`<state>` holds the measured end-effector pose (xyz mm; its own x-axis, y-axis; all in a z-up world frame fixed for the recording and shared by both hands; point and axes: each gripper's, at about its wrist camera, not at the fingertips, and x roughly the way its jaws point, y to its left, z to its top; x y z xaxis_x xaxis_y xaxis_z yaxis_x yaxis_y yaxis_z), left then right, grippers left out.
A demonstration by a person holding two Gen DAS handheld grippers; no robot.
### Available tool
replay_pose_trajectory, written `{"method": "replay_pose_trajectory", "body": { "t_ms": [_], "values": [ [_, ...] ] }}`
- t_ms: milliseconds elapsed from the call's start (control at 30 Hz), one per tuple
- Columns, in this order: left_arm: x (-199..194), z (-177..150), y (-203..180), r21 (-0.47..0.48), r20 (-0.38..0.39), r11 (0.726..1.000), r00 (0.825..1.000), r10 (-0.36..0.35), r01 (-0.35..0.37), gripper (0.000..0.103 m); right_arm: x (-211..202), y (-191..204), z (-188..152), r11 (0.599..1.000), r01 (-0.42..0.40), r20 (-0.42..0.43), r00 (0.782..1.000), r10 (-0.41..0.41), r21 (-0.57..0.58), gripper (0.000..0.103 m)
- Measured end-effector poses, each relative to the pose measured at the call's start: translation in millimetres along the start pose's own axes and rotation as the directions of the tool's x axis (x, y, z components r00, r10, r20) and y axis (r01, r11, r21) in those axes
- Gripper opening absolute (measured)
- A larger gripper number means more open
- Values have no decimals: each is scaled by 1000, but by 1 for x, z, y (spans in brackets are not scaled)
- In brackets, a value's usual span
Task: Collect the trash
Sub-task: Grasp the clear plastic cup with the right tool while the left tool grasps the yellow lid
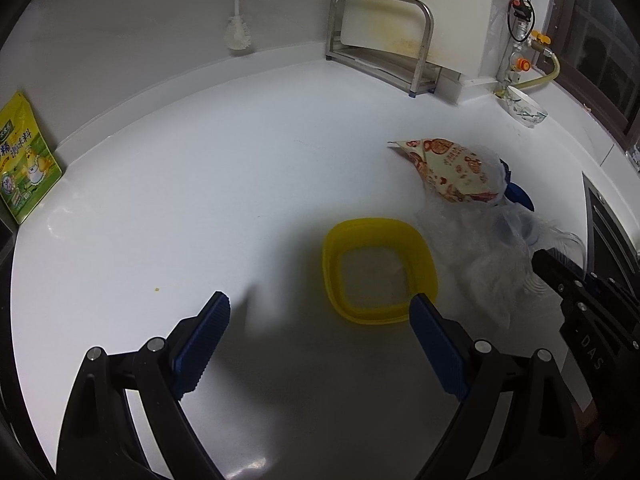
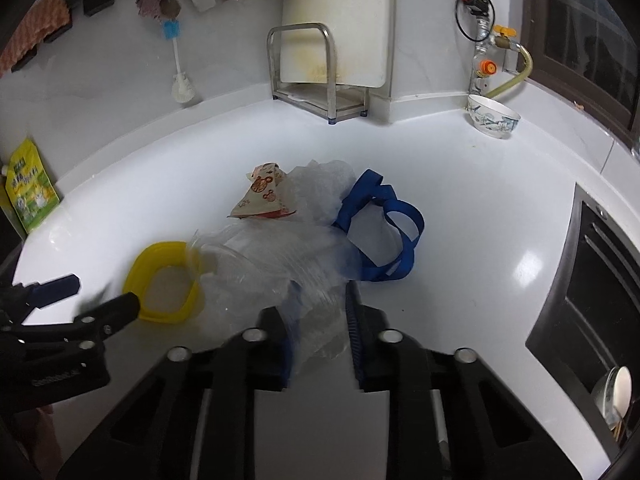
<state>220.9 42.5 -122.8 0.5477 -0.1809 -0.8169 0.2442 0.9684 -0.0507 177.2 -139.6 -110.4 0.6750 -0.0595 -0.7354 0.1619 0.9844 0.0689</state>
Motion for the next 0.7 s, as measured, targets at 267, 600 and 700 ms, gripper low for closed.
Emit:
{"method": "replay_pose_trajectory", "body": {
  "t_ms": [267,600,700],
  "values": [
    [5,3,-14,21,0,1000,1000,-20,20,90,-13,-24,-1,996,-8,29,1000,6,92,5],
    [21,12,-30,20,-16,1000,1000,-24,25,91,-25,-47,-4,987,6,46,999,-14,162,5],
    [28,13,-32,12,-25,1000,1000,-11,11,91,-26,-49,-7,986,6,45,999,-14,167,5]
  ]
}}
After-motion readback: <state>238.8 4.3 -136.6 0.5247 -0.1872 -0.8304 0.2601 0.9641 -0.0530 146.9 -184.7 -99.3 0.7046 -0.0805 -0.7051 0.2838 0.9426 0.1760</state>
